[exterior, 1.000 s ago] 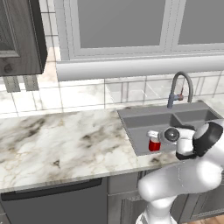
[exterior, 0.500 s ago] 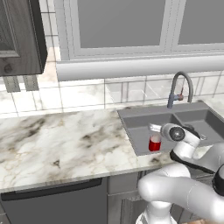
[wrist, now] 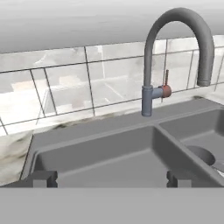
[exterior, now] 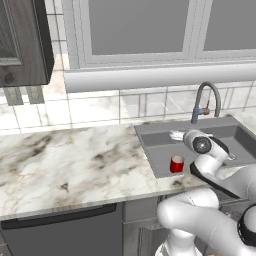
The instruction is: Move any existing items from the left basin to the right basin for drying. Then move the mug from the counter to the left basin of the sink for washing.
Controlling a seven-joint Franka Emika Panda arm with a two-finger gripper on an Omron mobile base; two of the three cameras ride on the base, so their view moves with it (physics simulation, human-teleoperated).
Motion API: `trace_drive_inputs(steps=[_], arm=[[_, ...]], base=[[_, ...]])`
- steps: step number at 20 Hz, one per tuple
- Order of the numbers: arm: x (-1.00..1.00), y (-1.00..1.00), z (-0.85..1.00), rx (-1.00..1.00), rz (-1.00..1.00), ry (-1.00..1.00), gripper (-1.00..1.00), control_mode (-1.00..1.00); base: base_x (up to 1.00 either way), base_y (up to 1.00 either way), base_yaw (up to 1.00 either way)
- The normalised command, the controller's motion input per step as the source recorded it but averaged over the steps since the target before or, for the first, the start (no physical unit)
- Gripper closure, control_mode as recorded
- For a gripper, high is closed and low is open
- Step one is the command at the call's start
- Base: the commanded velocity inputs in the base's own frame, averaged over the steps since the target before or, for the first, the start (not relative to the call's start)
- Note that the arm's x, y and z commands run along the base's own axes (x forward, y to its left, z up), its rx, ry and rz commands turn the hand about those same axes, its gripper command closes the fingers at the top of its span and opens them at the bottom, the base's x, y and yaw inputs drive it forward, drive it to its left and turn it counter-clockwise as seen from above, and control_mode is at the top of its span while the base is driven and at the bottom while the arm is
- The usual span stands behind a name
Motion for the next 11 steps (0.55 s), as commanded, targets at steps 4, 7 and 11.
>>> trace_drive_inputs(steps=[4, 7, 11], arm=[[-0.02, 0.2, 0.62, -0.06, 0.0, 0.0, -1.0, -1.0], [-0.07, 0.25, 0.58, -0.05, 0.0, 0.0, -1.0, -1.0], [-0.18, 0.3, 0.53, -0.06, 0.0, 0.0, -1.0, -1.0]], base=[[0.0, 0.0, 0.0], [0.0, 0.0, 0.0], [0.0, 0.0, 0.0]])
